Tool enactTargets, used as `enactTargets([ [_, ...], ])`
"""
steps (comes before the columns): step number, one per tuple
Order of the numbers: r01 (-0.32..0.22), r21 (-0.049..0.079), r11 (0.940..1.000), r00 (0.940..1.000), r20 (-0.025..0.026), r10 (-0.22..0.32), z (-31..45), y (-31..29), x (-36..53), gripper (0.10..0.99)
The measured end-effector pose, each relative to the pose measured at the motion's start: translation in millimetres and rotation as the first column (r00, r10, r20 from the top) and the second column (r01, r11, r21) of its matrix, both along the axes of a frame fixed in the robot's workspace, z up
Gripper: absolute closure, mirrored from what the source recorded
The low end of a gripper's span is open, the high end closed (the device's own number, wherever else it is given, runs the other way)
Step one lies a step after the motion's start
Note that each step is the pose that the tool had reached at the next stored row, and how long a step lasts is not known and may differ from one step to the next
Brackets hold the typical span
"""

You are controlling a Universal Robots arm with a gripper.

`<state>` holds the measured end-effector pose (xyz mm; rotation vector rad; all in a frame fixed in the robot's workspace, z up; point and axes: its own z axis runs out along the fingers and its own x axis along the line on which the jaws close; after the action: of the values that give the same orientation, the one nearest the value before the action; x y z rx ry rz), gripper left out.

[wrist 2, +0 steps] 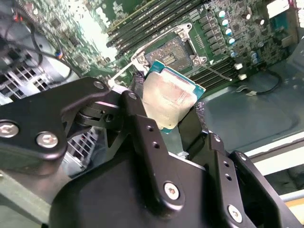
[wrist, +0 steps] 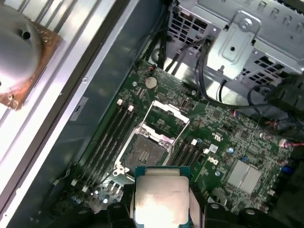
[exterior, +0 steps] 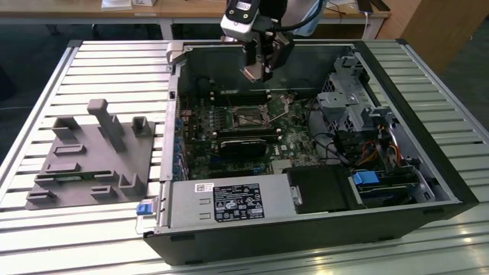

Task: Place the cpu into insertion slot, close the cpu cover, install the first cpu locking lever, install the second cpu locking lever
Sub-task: 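Place the cpu into insertion slot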

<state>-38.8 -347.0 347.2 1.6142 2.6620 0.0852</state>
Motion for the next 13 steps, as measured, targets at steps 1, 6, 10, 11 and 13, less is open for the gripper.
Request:
enactTargets([
  [1, 0.018, 0.000, 0.9998, 0.9998, 0.0000, -0.018, -1.0, 0.0, 0.0, 0.549],
  [6, 0.107, 0.000, 0.9943, 0.9943, 0.0001, -0.107, -6.0, 0.0, 0.0, 0.549],
  [10, 0.180, 0.000, 0.9837, 0.9837, 0.0000, -0.180, -9.8, 0.0, 0.0, 0.549],
  [11, 0.199, 0.000, 0.9800, 0.9800, 0.0000, -0.199, -10.6, 0.0, 0.0, 0.549],
  [13, 0.233, 0.000, 0.9726, 0.9726, 0.0000, -0.233, -12.0, 0.0, 0.0, 0.549],
])
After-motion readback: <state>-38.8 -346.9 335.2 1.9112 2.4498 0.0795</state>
